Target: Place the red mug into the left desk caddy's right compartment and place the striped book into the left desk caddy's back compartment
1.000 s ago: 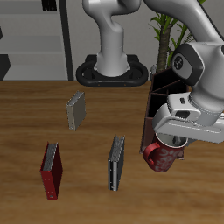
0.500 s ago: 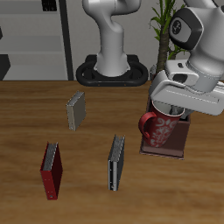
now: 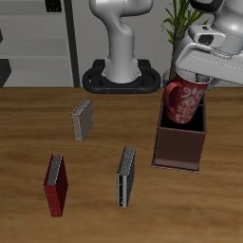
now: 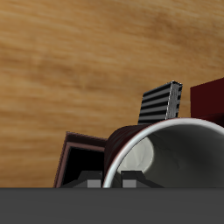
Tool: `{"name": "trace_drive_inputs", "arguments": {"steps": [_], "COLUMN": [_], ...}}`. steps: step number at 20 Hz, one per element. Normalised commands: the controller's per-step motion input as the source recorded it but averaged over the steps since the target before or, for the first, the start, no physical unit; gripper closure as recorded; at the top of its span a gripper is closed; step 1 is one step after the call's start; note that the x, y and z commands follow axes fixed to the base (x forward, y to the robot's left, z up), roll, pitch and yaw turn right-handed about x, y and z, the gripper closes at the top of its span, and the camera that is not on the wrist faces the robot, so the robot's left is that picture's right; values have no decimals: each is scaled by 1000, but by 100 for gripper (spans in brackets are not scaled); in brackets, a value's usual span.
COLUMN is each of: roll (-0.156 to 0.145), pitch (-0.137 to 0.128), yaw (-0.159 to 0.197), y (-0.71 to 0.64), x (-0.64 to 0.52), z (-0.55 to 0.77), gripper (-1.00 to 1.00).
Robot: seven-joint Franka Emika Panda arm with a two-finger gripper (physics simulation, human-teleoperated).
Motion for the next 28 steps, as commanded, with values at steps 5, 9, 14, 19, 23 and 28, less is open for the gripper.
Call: {"name": "trace_drive_inputs", "arguments": {"steps": [5, 9, 14, 19, 23, 28], "roll": [71, 89, 24, -23, -22, 24], "pitch": [-54, 12, 28, 48, 58, 69], "yaw": [6, 37, 14, -8, 1, -5], "y": [216, 326, 118, -87, -61, 104], "x": [-526, -360, -9, 46, 32, -41], "z": [196, -23, -133, -257, -351, -351], "gripper": [100, 100, 100, 100, 100, 100]}}
